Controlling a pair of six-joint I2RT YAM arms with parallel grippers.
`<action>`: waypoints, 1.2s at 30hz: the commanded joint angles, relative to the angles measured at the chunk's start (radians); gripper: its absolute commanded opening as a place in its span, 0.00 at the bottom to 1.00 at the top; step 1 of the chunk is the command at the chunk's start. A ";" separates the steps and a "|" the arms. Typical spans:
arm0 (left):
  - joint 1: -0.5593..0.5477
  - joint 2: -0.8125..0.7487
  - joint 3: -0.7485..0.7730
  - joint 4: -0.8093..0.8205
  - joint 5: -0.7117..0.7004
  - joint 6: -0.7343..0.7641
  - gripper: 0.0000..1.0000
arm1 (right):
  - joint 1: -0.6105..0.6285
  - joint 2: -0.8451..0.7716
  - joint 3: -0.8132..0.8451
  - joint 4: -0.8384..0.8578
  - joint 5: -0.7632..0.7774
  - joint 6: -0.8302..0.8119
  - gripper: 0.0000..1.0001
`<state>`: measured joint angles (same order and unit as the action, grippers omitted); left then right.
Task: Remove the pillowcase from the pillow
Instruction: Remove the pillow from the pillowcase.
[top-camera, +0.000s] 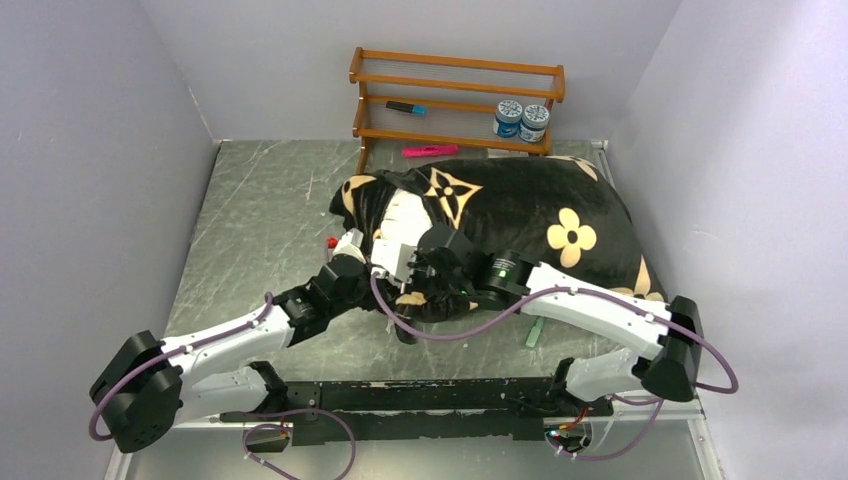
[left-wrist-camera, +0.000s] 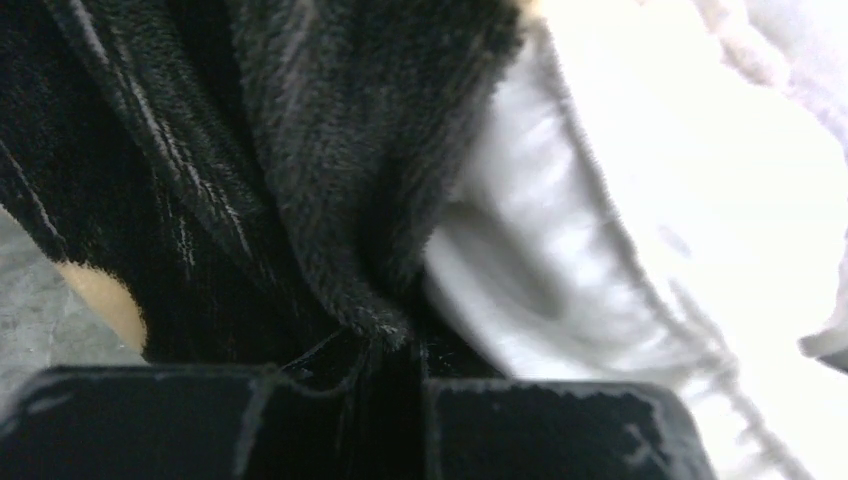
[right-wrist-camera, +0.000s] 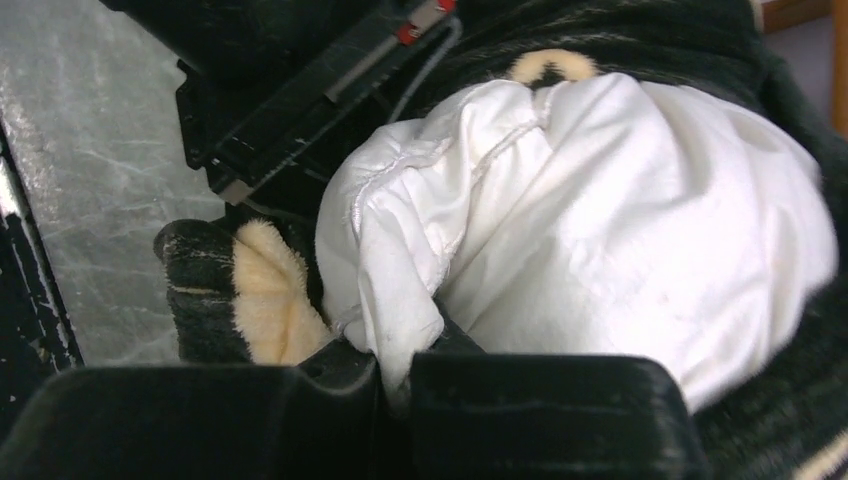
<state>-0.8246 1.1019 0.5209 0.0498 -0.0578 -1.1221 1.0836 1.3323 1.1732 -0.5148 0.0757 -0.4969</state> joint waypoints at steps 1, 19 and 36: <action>-0.010 -0.045 0.013 -0.045 -0.036 -0.013 0.11 | -0.007 -0.154 0.029 0.052 0.146 0.035 0.00; -0.008 -0.044 -0.092 -0.285 -0.203 -0.027 0.08 | -0.019 -0.373 0.003 0.315 0.486 0.175 0.00; 0.178 -0.111 0.020 -0.268 -0.037 0.121 0.35 | -0.021 -0.369 -0.066 0.042 0.001 0.270 0.00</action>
<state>-0.6903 1.0416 0.4984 0.0292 0.0444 -1.1561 1.0740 1.0573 1.0958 -0.5018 0.1802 -0.2470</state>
